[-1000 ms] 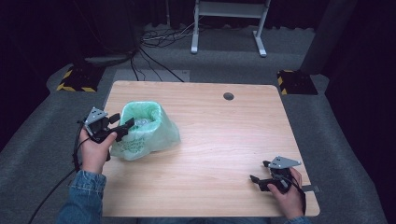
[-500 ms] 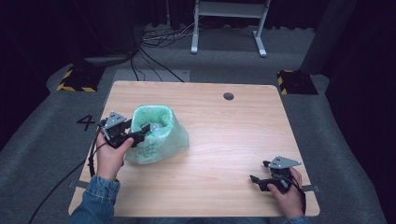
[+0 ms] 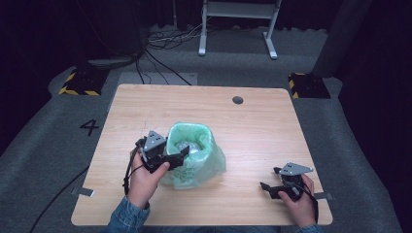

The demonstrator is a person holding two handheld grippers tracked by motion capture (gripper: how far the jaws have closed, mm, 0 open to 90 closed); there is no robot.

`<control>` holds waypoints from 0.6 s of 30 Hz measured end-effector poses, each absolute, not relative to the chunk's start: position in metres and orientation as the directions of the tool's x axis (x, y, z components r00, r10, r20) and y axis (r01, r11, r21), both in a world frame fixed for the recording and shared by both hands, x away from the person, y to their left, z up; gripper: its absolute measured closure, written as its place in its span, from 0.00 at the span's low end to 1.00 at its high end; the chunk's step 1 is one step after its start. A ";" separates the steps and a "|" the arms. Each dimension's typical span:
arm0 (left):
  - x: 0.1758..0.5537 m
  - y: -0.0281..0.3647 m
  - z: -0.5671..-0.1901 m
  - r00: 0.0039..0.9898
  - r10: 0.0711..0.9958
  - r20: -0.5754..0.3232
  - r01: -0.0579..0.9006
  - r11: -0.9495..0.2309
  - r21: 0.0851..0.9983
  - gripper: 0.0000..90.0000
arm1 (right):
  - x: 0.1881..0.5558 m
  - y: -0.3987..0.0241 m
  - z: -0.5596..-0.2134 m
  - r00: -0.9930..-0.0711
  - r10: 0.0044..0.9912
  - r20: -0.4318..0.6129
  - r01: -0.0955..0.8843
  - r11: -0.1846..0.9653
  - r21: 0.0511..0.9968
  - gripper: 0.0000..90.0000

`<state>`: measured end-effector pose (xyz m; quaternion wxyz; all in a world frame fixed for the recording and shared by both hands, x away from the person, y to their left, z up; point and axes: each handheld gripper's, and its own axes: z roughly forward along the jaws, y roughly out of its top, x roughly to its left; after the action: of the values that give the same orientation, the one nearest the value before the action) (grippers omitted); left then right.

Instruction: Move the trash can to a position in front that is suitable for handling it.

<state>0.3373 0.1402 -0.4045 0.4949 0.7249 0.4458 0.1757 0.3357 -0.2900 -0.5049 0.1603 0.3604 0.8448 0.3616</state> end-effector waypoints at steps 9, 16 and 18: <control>0.323 0.110 -0.404 0.598 0.784 -0.166 0.452 -0.159 0.878 0.20 | 0.335 -0.290 -0.505 -0.689 0.725 -0.012 0.493 0.479 0.726 0.18; 0.315 0.122 -0.387 0.587 0.795 -0.152 0.358 -0.086 0.930 0.17 | 0.335 -0.290 -0.505 -0.689 0.725 -0.012 0.493 0.479 0.726 0.18; 0.314 0.133 -0.382 0.571 0.809 -0.141 0.341 -0.078 0.937 0.17 | 0.336 -0.290 -0.505 -0.688 0.725 -0.011 0.493 0.479 0.726 0.18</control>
<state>0.3144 0.1325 -0.3823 0.5414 0.7018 0.4096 0.2157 0.3355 -0.2898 -0.5048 0.1606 0.3607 0.8448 0.3612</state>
